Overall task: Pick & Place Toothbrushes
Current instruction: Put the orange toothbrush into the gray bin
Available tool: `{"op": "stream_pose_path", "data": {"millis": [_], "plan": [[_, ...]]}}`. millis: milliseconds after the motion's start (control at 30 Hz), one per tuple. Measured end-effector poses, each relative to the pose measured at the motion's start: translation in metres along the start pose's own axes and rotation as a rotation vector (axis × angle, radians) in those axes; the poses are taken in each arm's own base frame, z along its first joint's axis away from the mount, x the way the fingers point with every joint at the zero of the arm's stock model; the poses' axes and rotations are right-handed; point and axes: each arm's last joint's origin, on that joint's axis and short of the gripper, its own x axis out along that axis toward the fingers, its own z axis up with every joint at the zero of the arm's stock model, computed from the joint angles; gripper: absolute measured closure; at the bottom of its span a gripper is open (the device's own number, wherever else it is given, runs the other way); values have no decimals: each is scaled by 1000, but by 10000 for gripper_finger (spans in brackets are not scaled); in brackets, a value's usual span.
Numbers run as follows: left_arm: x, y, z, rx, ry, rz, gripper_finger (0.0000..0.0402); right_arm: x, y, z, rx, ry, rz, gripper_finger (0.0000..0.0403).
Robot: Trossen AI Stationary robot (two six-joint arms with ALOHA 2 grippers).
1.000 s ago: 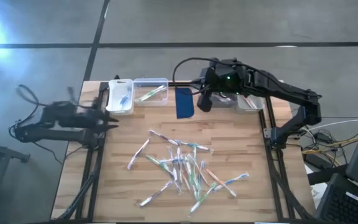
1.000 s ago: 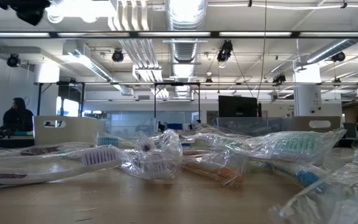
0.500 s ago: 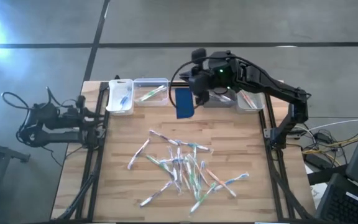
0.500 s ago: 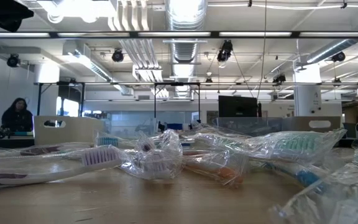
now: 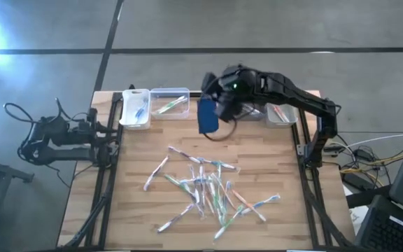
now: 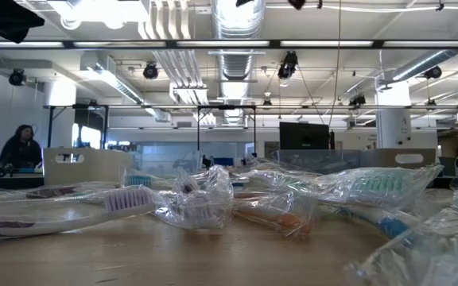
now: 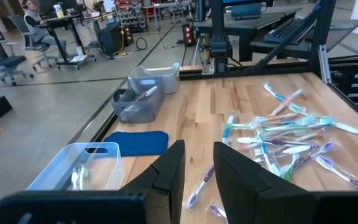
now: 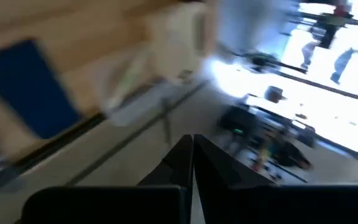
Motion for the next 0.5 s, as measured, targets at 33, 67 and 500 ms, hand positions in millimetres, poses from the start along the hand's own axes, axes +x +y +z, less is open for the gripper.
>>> {"op": "stream_pose_path", "data": {"millis": [33,67,500], "plan": [[0,0,0,0,0,0,312,-2,7,4,-24,-5,73,394],[0,0,0,0,1,0,312,-4,14,9,-52,-7,142,394],[0,0,0,1,1,0,312,-58,87,66,-351,-117,381,394]]}}
